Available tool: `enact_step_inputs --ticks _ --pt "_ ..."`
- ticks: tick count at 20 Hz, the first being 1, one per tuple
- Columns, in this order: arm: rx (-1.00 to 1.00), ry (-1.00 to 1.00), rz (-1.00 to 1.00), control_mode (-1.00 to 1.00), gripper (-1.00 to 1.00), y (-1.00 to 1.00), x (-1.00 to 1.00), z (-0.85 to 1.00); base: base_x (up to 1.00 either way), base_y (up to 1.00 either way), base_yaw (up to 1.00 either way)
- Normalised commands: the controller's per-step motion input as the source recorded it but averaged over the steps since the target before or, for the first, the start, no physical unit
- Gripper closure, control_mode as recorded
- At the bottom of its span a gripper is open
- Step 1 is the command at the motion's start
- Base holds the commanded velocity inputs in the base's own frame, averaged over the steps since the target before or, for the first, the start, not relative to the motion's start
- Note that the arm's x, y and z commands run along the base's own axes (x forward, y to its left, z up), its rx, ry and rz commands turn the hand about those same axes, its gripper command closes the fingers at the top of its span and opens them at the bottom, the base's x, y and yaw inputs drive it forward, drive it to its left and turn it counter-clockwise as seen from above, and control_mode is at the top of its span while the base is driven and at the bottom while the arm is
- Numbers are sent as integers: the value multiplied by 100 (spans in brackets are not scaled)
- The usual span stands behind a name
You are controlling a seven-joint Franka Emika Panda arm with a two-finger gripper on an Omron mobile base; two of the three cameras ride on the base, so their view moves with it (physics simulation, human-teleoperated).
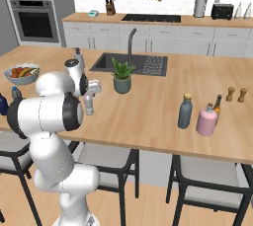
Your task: Move the plastic bottles in the middle to the plastics group, and the glass bottles in the middle to the glass group.
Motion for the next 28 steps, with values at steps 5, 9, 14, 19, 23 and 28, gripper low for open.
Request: enact_step_inputs --ticks 5,9,14,19,23,28 --pt "0 0 0 -100 -100 15 17 -11 0 0 0" --pt "1 0 0 -100 -100 7 11 -12 0 0 0" --pt "0 0 0 -100 -100 0 23 -20 0 0 0" --pt "0 0 0 -100 -100 0 5 -19 0 0 0" --pt "0 -1 0 -100 -100 0 12 -11 0 0 0" --pt "0 -1 0 -100 -100 0 14 -4 0 0 0"
